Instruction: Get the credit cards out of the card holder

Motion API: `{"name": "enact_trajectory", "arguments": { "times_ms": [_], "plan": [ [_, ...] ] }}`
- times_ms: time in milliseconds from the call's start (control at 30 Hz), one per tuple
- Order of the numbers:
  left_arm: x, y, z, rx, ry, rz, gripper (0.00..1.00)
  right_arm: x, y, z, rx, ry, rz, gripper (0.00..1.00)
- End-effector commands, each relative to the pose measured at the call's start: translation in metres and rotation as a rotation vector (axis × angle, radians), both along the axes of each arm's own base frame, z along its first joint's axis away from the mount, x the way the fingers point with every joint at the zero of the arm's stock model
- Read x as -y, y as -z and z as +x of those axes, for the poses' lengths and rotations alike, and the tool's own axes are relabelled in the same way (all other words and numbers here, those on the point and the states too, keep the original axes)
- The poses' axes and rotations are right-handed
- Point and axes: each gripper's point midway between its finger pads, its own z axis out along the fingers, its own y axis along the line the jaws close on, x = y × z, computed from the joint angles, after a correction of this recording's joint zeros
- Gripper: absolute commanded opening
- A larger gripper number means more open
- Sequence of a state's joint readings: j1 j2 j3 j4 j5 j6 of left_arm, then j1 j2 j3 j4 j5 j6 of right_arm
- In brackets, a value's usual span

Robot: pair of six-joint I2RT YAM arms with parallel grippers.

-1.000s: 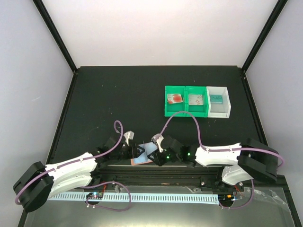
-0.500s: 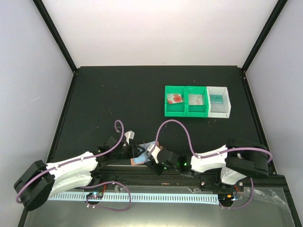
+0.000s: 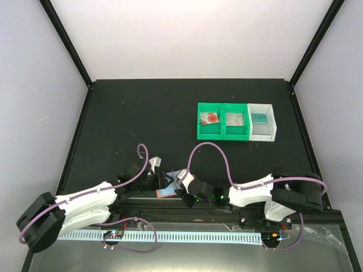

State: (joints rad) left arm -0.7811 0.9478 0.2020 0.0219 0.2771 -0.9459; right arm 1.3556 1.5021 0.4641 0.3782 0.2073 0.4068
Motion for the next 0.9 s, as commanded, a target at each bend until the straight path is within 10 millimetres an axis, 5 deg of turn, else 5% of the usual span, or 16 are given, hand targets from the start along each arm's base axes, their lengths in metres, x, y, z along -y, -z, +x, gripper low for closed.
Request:
{"name": "enact_trajectory", "arguments": {
  "times_ms": [0,867],
  "plan": [
    [0.006,-0.016,0.003,0.024,0.015,-0.017,0.41,0.006,-0.008,0.003,0.006,0.033,0.018,0.34],
    [0.005,-0.019,0.004,0.032,0.010,-0.009,0.41,0.005,-0.001,0.023,0.025,0.166,-0.052,0.27]
  ]
}}
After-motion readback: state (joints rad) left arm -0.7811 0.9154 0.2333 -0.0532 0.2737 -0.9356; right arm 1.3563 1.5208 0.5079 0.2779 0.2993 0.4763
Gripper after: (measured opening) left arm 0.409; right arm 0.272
